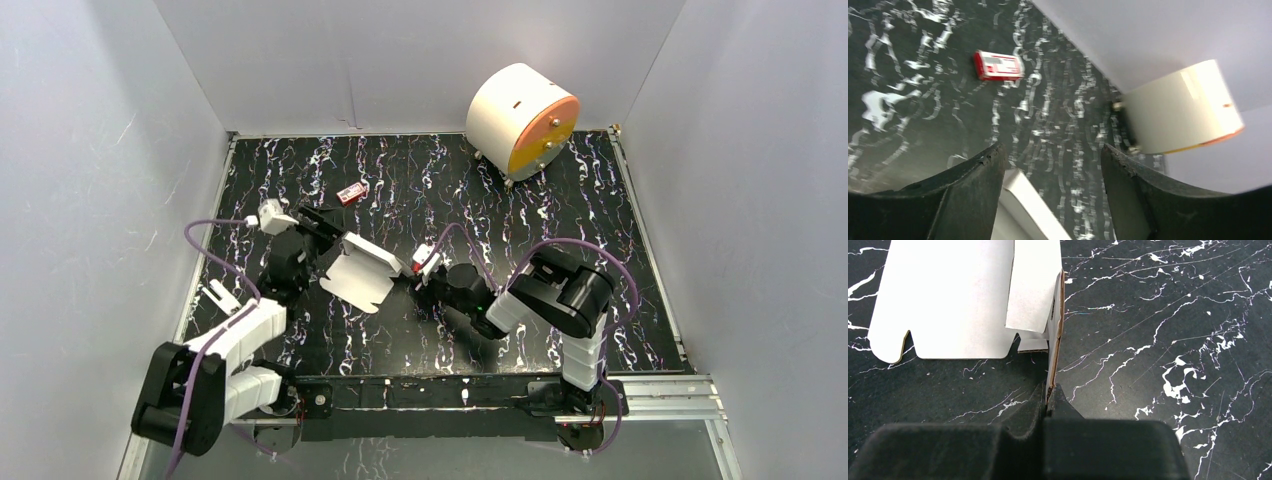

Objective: Fold the paper box

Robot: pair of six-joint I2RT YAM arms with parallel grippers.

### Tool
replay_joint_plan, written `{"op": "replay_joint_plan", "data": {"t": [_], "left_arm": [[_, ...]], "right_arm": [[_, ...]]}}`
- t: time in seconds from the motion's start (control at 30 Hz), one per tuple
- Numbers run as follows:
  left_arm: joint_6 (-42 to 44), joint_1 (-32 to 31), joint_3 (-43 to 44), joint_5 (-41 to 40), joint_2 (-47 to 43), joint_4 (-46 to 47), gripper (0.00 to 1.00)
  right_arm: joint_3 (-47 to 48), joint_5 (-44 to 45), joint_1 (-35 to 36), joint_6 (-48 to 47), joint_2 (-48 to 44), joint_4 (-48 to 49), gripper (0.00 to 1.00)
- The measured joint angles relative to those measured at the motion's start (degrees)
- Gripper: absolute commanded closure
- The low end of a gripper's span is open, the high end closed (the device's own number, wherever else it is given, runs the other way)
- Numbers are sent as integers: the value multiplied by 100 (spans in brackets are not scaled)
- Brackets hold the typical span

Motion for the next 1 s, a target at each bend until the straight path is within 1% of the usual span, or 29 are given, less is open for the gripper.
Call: {"op": "replay_joint_plan", "data": {"t": [0.1,0.2,0.3,0.4,0.53,0.67,0.87,1.0], "left_arm": [[516,334,426,245,437,-514,32],[839,562,719,612,894,-828,34],[1025,708,979,1128,1375,-1084,37],[1088,737,1117,1565,1670,-1185,41],[1130,741,1180,2031,1834,-1290,49],[1082,741,1191,2337,1919,-1294,52],[927,787,1165,2476,1915,-1314,57],[721,833,1008,2479,1744,-1373,61]], "right_arm": [[0,-129,-48,-55,0,0,100],[0,-205,-72,-85,0,-4,100],[0,-267,-94,-129,0,-11,100],[2,-295,-122,-190,0,-20,100],[15,-315,-131,-212,-26,-83,100],[59,-315,-142,-212,-66,-205,100],[201,-271,-170,-195,-107,-487,100],[387,-118,-214,-142,-109,-774,100]]}}
